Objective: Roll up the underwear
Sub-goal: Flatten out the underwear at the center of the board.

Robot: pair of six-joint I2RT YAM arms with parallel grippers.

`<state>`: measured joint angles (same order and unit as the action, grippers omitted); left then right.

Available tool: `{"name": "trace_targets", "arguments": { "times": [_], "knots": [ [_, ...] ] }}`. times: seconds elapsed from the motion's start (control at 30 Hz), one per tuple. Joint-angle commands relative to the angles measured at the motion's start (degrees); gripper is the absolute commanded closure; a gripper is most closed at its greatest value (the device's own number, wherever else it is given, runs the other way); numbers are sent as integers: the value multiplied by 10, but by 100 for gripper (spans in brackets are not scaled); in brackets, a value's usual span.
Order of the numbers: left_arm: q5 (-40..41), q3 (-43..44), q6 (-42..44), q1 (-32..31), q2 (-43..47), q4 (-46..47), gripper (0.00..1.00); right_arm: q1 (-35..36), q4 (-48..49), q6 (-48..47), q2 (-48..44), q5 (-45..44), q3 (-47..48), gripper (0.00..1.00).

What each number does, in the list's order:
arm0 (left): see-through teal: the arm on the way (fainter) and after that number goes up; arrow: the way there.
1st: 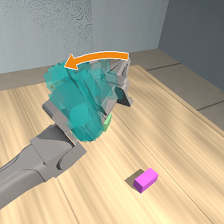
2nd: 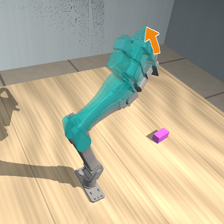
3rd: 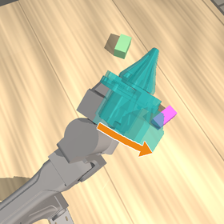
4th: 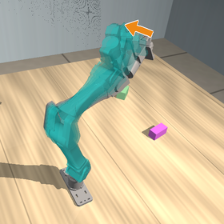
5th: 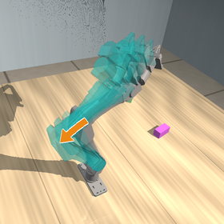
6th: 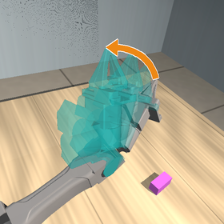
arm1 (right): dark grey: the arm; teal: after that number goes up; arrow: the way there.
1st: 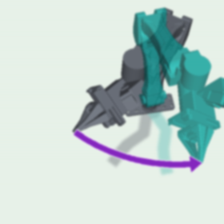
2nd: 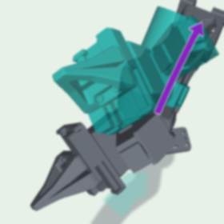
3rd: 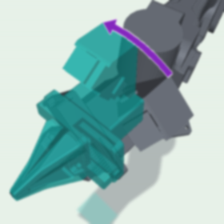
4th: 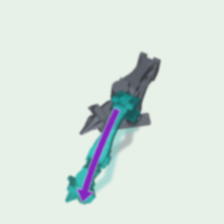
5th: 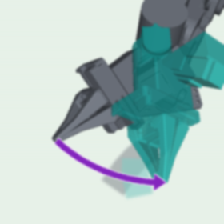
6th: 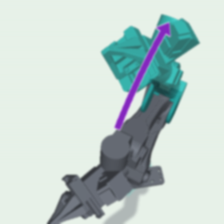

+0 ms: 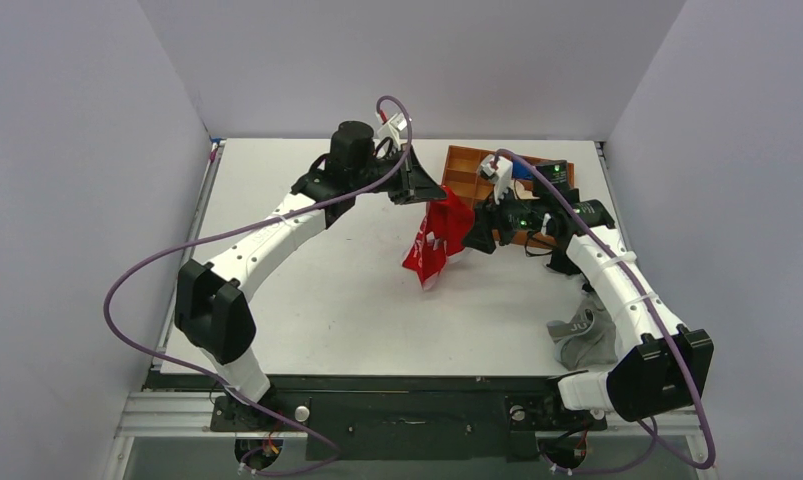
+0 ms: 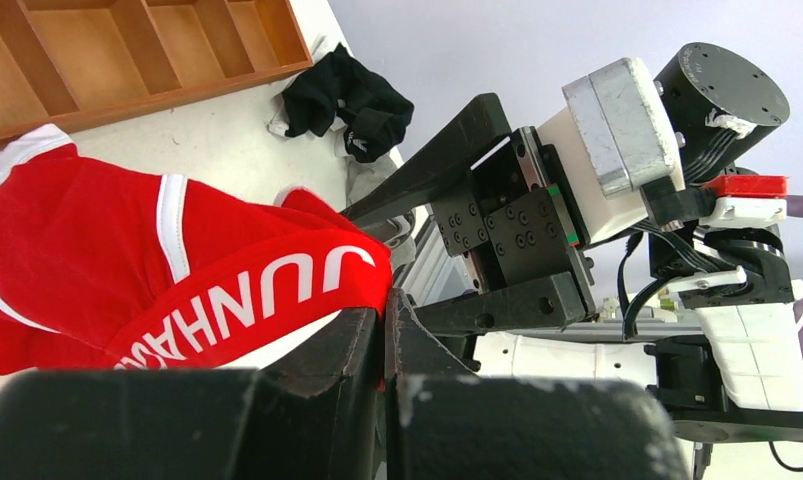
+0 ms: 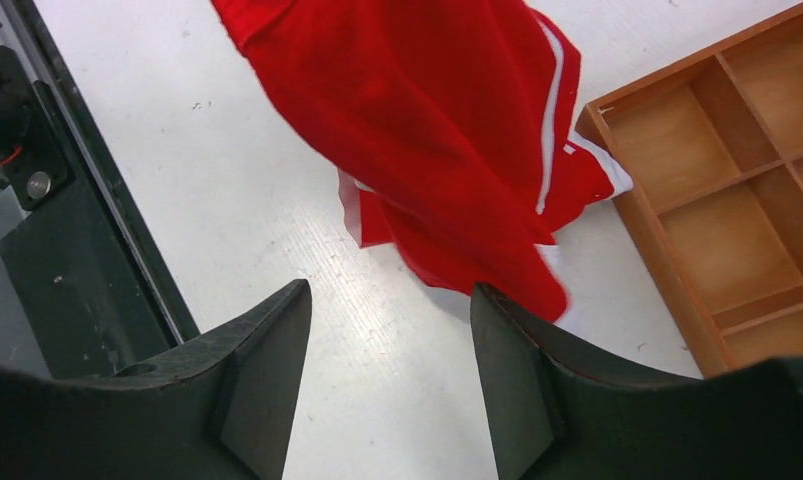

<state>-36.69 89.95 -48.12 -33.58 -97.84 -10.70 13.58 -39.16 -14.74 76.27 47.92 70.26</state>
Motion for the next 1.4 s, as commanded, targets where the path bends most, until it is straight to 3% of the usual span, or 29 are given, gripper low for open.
{"name": "trace_targets", "arguments": {
  "times": [0.0,0.3,1.17,1.37],
  "knots": [
    [-12,9,-13,0,1,28,100,-7,30,-20,-9,-27,12,44],
    [-6,-15,14,-2,17,22,100,-12,-51,-108,3,-52,5,43],
    [-15,-31,0,-8,36,39,100,10,-1,-121,52,-82,-27,43],
    [-18,-32,-2,-8,38,42,100,24,17,-116,68,-73,-33,47]
  ]
}}
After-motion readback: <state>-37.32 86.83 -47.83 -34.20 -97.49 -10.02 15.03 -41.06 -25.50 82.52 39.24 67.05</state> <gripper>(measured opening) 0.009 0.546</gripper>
